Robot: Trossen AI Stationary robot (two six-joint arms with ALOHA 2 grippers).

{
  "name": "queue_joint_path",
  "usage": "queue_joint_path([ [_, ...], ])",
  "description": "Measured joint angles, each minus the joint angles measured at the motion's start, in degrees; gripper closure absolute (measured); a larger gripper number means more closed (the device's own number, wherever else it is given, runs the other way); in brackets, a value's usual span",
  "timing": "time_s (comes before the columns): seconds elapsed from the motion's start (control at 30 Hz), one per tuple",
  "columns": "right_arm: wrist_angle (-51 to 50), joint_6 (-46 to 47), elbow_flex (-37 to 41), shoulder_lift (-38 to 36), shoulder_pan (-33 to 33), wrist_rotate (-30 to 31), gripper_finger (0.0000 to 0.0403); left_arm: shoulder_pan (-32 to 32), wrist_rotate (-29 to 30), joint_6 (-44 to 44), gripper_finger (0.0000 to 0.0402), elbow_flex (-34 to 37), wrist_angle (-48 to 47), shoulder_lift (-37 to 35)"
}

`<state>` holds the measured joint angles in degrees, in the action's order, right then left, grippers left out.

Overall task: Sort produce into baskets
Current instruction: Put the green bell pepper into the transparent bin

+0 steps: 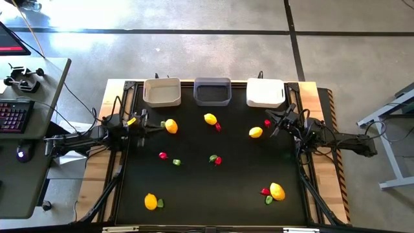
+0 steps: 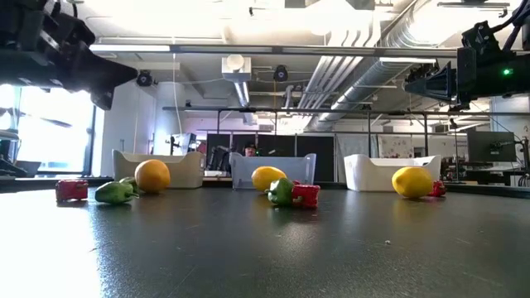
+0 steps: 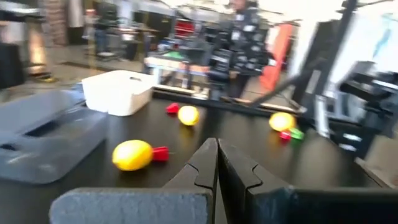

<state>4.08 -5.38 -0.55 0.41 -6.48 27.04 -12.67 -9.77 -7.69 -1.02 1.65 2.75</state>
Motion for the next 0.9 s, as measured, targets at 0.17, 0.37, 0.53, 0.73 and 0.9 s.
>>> queue_joint_path([
  [0.17,0.02,0.00,0.01,0.00,-0.01,0.00,0.0402,0.00,-3.10,-0.16,0.0402,0.00,0.42,1.74],
  [0.37,0.00,-0.01,0.01,-0.01,-0.02,0.00,0.0402,0.02,-1.13,-1.48,0.0402,0.00,1.33,3.95],
  [0.53,0.02,-0.01,-0.01,-0.01,-0.02,0.01,0.0402,-0.09,12.66,-2.47,0.0402,0.02,11.68,4.36],
  [0.73,0.00,0.00,0.00,-0.01,-0.01,0.00,0.0402,-0.05,4.63,0.61,0.0401,-2.48,19.47,4.36],
  [0.9,0.00,-0.01,0.01,-0.01,-0.02,0.01,0.0402,0.95,-10.31,-2.52,0.0402,-2.86,18.97,4.56],
])
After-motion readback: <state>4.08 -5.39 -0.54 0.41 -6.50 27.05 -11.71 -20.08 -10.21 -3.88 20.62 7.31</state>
